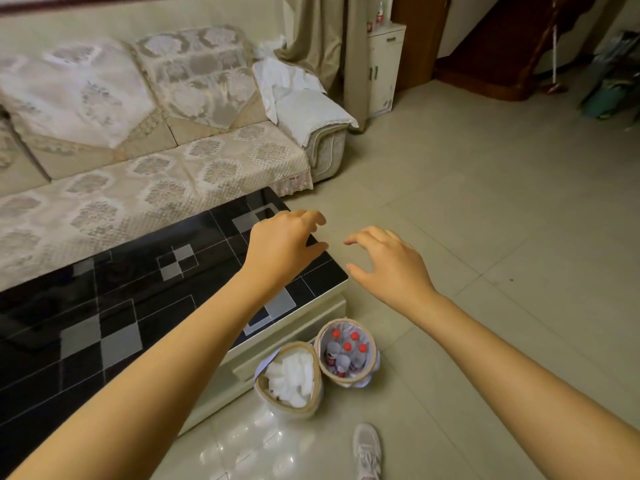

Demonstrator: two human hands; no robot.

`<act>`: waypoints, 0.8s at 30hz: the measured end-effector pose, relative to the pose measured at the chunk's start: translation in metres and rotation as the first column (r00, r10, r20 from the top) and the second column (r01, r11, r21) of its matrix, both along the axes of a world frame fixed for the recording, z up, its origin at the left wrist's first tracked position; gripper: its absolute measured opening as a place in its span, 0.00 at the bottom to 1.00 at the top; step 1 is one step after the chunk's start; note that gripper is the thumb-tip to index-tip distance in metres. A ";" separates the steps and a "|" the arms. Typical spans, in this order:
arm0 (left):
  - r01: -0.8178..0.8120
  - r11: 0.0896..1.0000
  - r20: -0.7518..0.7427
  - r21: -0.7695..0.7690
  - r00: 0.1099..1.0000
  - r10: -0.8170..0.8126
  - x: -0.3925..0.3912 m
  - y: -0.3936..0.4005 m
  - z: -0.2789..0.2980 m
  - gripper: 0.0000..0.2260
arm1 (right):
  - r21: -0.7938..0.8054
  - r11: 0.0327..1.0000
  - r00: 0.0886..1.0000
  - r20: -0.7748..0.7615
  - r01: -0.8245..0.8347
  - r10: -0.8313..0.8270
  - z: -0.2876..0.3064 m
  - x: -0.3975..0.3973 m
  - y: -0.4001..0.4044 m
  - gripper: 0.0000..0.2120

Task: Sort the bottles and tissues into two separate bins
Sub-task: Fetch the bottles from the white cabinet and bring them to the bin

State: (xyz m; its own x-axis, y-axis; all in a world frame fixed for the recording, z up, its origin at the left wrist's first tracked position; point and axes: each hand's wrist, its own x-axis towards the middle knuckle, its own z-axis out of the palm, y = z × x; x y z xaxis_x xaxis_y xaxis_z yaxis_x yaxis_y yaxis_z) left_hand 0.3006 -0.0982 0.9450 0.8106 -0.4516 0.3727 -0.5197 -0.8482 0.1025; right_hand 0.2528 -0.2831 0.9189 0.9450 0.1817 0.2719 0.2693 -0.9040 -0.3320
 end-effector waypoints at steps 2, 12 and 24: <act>0.007 1.000 0.013 0.006 1.000 -0.007 -0.014 0.006 0.004 0.17 | -0.022 1.000 1.000 -0.003 -0.006 0.005 0.006 -0.015 0.005 0.18; 0.064 0.998 0.043 0.000 0.997 -0.064 -0.033 -0.044 0.023 0.17 | -0.063 0.994 0.996 0.034 0.089 -0.087 0.041 -0.051 -0.051 0.18; 0.175 0.982 0.051 -0.075 0.984 -0.172 -0.019 -0.274 0.022 0.15 | -0.064 0.944 0.946 0.015 0.325 -0.325 0.047 -0.073 -0.286 0.17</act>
